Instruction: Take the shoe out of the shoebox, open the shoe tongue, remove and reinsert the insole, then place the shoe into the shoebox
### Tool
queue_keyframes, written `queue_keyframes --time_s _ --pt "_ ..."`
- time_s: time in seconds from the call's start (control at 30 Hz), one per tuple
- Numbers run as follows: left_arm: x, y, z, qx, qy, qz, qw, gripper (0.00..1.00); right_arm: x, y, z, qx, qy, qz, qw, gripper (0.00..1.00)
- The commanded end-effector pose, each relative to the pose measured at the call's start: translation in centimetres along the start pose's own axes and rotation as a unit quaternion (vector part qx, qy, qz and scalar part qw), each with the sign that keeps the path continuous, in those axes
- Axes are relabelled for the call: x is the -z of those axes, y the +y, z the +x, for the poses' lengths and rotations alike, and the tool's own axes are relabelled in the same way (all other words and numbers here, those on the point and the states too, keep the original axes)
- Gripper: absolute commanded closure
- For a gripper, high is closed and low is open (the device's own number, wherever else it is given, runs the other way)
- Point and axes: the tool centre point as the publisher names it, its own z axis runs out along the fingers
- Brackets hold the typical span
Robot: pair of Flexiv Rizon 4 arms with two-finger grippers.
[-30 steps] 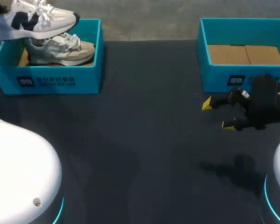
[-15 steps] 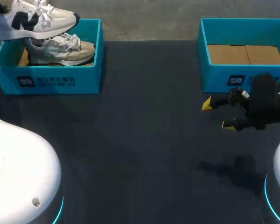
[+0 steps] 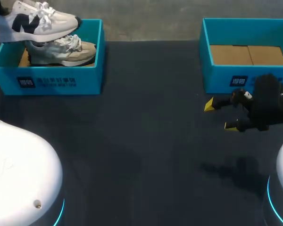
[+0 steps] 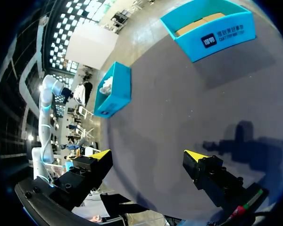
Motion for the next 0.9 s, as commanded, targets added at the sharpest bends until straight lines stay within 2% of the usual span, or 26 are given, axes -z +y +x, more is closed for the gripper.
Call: queue_keyframes --time_s 0.03,0.37,0.9 --pt "0.6 -2.2 -2.1 0.010 0.015 0.004 1.000 1.00 -0.1 -0.2 0.0 -0.001 -0.001 -0.002 1.000 0.00" --pt "1.2 -6.6 -7.1 0.057 0.037 -0.010 0.998 1.00 -0.1 -0.2 0.0 -0.001 -0.001 -0.002 1.000 0.00" --pt "2.0 -10.4 -16.9 0.081 0.072 -0.038 0.993 1.00 -0.1 -0.2 0.0 -0.001 -0.001 -0.002 1.000 0.00"
